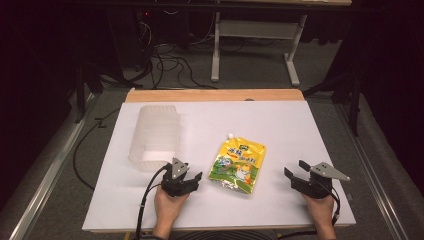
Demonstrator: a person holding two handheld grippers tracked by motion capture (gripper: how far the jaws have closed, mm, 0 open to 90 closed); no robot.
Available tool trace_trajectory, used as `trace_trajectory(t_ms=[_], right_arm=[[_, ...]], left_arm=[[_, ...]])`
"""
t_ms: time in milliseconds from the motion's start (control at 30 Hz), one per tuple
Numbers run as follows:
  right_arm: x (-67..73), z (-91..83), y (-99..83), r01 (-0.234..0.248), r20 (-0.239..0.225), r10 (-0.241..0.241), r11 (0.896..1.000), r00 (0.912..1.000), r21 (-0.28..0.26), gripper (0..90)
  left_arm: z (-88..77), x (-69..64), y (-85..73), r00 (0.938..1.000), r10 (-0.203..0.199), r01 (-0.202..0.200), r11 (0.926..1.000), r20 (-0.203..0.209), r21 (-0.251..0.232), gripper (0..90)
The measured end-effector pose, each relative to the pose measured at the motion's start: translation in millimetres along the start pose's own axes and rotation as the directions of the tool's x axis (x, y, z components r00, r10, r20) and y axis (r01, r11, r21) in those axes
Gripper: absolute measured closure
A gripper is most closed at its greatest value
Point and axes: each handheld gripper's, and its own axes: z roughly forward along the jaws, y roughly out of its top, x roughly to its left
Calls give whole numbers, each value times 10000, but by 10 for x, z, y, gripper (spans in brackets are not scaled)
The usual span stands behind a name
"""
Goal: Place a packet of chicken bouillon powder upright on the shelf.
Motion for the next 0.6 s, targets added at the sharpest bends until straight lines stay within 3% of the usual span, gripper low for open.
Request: trace_trajectory(t_ms=[400,600], right_arm=[[-9,4,2,-90,-51,90,10000,9999,2,332],[-5,7,3,10,-97,-9,10000,10000,25,332]], left_arm=[[18,8,19,9996,70,-76,9997,268,213,357],[-8,-26,19,9993,359,-360,9993,38,111,354]])
